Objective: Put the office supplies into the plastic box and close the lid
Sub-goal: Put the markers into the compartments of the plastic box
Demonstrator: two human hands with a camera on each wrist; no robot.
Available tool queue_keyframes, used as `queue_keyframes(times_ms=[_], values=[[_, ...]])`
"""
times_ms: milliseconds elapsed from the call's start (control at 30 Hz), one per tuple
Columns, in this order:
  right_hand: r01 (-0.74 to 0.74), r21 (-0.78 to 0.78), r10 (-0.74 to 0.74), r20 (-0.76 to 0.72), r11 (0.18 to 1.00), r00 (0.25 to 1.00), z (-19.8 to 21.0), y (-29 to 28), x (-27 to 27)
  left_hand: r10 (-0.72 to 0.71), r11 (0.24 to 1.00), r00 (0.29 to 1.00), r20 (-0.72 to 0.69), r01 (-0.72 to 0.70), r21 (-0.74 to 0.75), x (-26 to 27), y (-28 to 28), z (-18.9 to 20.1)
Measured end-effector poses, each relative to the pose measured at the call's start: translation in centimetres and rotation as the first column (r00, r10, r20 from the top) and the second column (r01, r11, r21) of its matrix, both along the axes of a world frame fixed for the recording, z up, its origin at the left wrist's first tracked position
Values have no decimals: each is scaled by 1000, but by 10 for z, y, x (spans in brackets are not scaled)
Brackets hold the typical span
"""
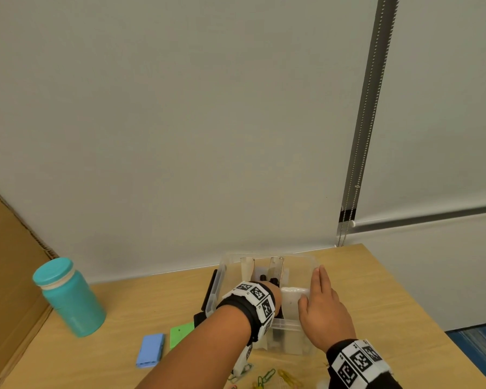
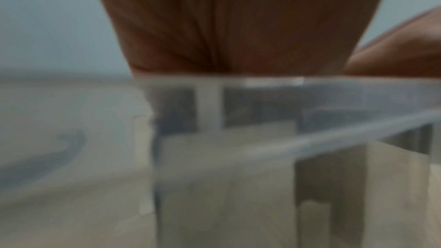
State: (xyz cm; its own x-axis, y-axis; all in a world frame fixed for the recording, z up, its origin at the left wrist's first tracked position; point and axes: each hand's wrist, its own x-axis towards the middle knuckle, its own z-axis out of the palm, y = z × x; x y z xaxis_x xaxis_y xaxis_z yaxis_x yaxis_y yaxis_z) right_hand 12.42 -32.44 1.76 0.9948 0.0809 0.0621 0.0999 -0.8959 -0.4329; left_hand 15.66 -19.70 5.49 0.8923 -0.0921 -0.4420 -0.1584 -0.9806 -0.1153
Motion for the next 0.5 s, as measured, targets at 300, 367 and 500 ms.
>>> queue_keyframes(times_ms=[300, 367, 500], values=[[10, -7, -10, -25, 1000, 1000, 1, 0, 1, -66, 974, 977, -204, 107, 200, 12, 5, -12], [10, -14, -11, -34, 1000, 999, 2, 0, 0, -59, 998, 996, -61, 60, 27, 4, 7, -3], [-2, -28, 0, -58, 1000, 998, 5, -1, 0, -52, 965, 993, 103, 77, -250, -22, 26, 34]])
